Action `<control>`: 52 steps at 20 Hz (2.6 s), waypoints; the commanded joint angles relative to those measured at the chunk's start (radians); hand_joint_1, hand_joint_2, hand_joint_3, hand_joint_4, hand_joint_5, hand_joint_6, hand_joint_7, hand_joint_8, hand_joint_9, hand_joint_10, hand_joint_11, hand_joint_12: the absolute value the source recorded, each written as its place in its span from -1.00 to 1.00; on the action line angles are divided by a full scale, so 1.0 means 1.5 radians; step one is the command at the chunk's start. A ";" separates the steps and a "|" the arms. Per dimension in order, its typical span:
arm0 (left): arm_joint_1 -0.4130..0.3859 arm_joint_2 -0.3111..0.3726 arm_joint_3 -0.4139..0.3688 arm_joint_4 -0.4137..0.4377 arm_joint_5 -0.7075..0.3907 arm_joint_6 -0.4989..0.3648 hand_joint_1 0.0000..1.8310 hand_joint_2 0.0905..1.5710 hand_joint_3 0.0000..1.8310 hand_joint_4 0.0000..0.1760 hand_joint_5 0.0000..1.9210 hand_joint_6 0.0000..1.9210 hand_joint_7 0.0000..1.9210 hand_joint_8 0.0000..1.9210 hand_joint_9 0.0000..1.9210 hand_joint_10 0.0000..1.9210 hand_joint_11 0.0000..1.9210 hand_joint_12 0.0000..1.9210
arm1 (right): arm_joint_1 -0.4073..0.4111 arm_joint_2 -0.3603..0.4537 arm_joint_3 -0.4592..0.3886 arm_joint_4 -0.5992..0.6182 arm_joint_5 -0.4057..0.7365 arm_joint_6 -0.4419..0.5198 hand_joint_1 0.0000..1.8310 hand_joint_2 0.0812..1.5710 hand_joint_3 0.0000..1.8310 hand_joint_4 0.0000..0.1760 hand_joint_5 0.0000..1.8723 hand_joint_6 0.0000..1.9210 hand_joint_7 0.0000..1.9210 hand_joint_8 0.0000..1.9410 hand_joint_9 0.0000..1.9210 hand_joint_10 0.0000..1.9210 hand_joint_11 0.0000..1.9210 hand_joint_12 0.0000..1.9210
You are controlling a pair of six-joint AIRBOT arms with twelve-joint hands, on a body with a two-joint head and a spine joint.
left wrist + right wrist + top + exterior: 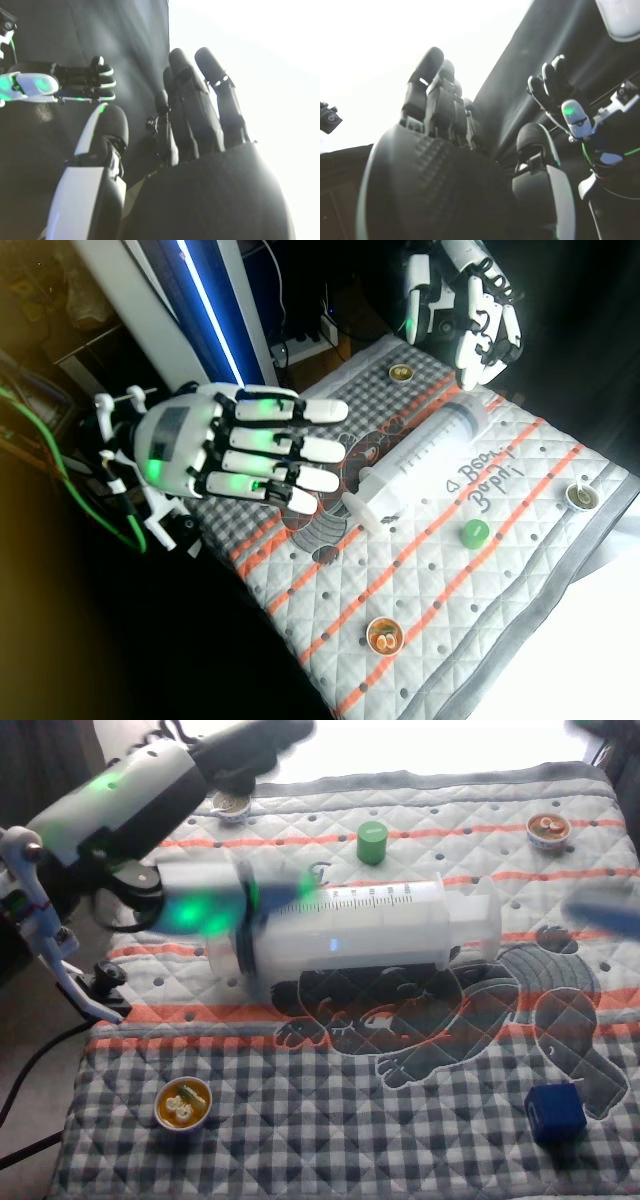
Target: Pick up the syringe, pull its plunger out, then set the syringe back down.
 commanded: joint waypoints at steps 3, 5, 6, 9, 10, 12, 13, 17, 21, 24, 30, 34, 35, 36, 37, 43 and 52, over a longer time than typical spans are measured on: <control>-0.006 0.003 -0.001 0.012 0.098 -0.005 -0.10 0.01 -0.95 -0.93 -0.84 -0.99 -1.00 -1.00 -1.00 -1.00 -1.00 -0.52 | 0.003 0.001 -0.002 -0.005 0.082 0.004 -0.05 0.08 -0.99 -0.06 -0.54 -0.98 -0.62 -1.00 -0.64 -0.96 -1.00 0.02; -0.013 -0.006 0.009 0.006 0.080 -0.005 -0.06 0.03 -0.98 -1.00 -0.81 -0.99 -0.95 -1.00 -0.97 -0.99 -1.00 -0.38 | 0.003 0.001 -0.001 -0.005 0.082 0.004 -0.06 0.06 -1.00 0.19 -0.53 -0.99 -0.60 -1.00 -0.63 -0.97 -1.00 0.03; -0.023 -0.015 0.020 0.005 0.058 -0.005 -0.02 0.02 -0.99 -1.00 -0.79 -0.99 -0.94 -1.00 -0.96 -0.99 -1.00 -0.29 | 0.003 0.001 -0.001 -0.005 0.082 0.004 -0.05 0.05 -1.00 0.13 -0.52 -0.98 -0.58 -0.99 -0.62 -0.97 -1.00 0.04; -0.054 -0.050 0.057 0.011 -0.016 -0.005 0.03 -0.01 -1.00 -1.00 -0.75 -0.99 -0.91 -1.00 -0.92 -0.98 -1.00 -0.10 | 0.003 0.001 0.000 -0.003 0.082 0.004 -0.05 0.06 -1.00 0.05 -0.52 -0.99 -0.58 -1.00 -0.62 -0.98 -1.00 0.05; -0.068 -0.062 0.070 0.018 -0.043 -0.005 0.06 -0.05 -1.00 -1.00 -0.74 -0.99 -0.86 -0.98 -0.89 -0.97 -1.00 -0.10 | 0.002 0.001 0.000 -0.002 0.082 0.004 -0.07 0.07 -1.00 -0.02 -0.53 -1.00 -0.58 -1.00 -0.62 -0.99 -1.00 0.05; -0.098 -0.094 0.106 0.033 -0.121 -0.005 0.01 -0.07 -1.00 -1.00 -0.77 -1.00 -0.84 -0.99 -0.86 -0.97 -1.00 0.06 | 0.002 0.000 0.002 -0.001 0.082 0.004 -0.12 0.07 -1.00 -0.23 -0.54 -1.00 -0.58 -1.00 -0.62 -0.99 -1.00 0.04; -0.106 -0.109 0.123 0.039 -0.152 -0.005 0.01 -0.08 -1.00 -1.00 -0.75 -1.00 -0.82 -0.99 -0.84 -0.97 -1.00 0.12 | 0.003 -0.002 0.003 -0.001 0.082 0.004 -0.10 0.07 -1.00 -0.17 -0.52 -0.99 -0.57 -1.00 -0.59 -0.98 -1.00 0.08; -0.123 -0.171 0.183 0.054 -0.244 -0.004 -0.01 -0.11 -1.00 -1.00 -0.75 -1.00 -0.83 -1.00 -0.85 -0.99 -1.00 -0.09 | 0.003 -0.003 0.004 -0.001 0.082 0.004 -0.11 0.08 -1.00 0.09 -0.50 -0.99 -0.57 -1.00 -0.58 -0.98 -1.00 0.11; -0.120 -0.231 0.245 0.051 -0.316 -0.004 -0.03 -0.14 -1.00 -1.00 -0.77 -1.00 -0.85 -1.00 -0.85 -0.99 -1.00 0.29 | 0.005 -0.003 0.005 -0.001 0.082 0.004 -0.13 0.09 -1.00 -0.30 -0.52 -1.00 -0.59 -1.00 -0.60 -1.00 -1.00 0.02; -0.116 -0.269 0.290 0.039 -0.354 -0.004 0.06 -0.14 -1.00 -0.78 -0.77 -0.99 -0.86 -1.00 -0.86 -0.99 -1.00 0.13 | 0.007 -0.003 0.005 -0.001 0.082 0.004 -0.13 0.08 -1.00 -0.22 -0.53 -1.00 -0.58 -1.00 -0.59 -1.00 -1.00 0.02; -0.114 -0.306 0.334 0.076 -0.437 -0.004 0.10 0.03 -0.99 -1.00 -0.51 -0.97 -0.58 -0.95 -0.66 -0.86 -1.00 0.58 | 0.009 -0.003 0.005 -0.001 0.082 0.004 -0.11 0.12 -0.99 -0.30 -0.51 -0.99 -0.56 -0.99 -0.57 -0.99 -1.00 0.08; -0.115 -0.324 0.347 0.118 -0.466 -0.005 0.32 0.37 -0.99 -1.00 -0.13 -0.08 -0.05 -0.08 -0.36 -0.23 -0.75 0.67 | 0.009 -0.003 0.006 -0.001 0.083 0.004 -0.11 0.15 -0.99 -0.21 -0.44 -0.97 -0.52 -0.99 -0.57 -0.99 -1.00 0.03; -0.114 -0.321 0.344 0.111 -0.454 -0.005 0.32 0.45 -0.99 -1.00 -0.18 0.21 -0.04 0.16 -0.18 -0.25 -0.53 0.59 | 0.009 -0.003 0.005 -0.001 0.083 0.004 -0.10 0.16 -0.99 -0.20 -0.44 -0.98 -0.52 -0.99 -0.57 -1.00 -1.00 0.04; -0.114 -0.314 0.341 0.092 -0.435 -0.005 0.31 0.47 -1.00 -1.00 -0.20 0.27 -0.04 0.21 -0.12 -0.32 -0.48 0.56 | 0.009 -0.003 0.005 0.000 0.083 0.004 -0.10 0.16 -0.99 -0.20 -0.44 -0.98 -0.52 -0.99 -0.57 -1.00 -1.00 0.04; -0.114 -0.308 0.338 0.078 -0.418 -0.005 0.46 0.43 -1.00 -1.00 -0.16 0.15 0.00 0.06 -0.07 0.23 -0.25 0.54 | 0.009 -0.003 0.005 0.000 0.083 0.004 -0.07 0.18 -0.99 -0.17 -0.44 -0.99 -0.54 -1.00 -0.58 -1.00 -1.00 -0.01; -0.127 -0.259 0.306 0.010 -0.302 -0.004 0.47 0.51 -1.00 -1.00 -0.25 0.23 -0.15 0.33 -0.22 0.61 -0.36 0.79 | 0.007 -0.004 0.005 0.001 0.083 0.004 -0.11 0.21 -0.99 -0.72 -0.48 -1.00 -0.58 -1.00 -0.58 -1.00 -1.00 0.10; -0.112 -0.127 0.147 0.034 -0.098 -0.003 0.46 0.49 -1.00 -1.00 -0.21 0.12 -0.08 0.31 -0.19 0.58 -0.35 0.94 | 0.004 -0.011 0.006 0.007 0.083 0.013 -0.35 0.08 -1.00 -0.82 -0.72 -1.00 -0.71 -1.00 -0.70 -1.00 -1.00 -0.11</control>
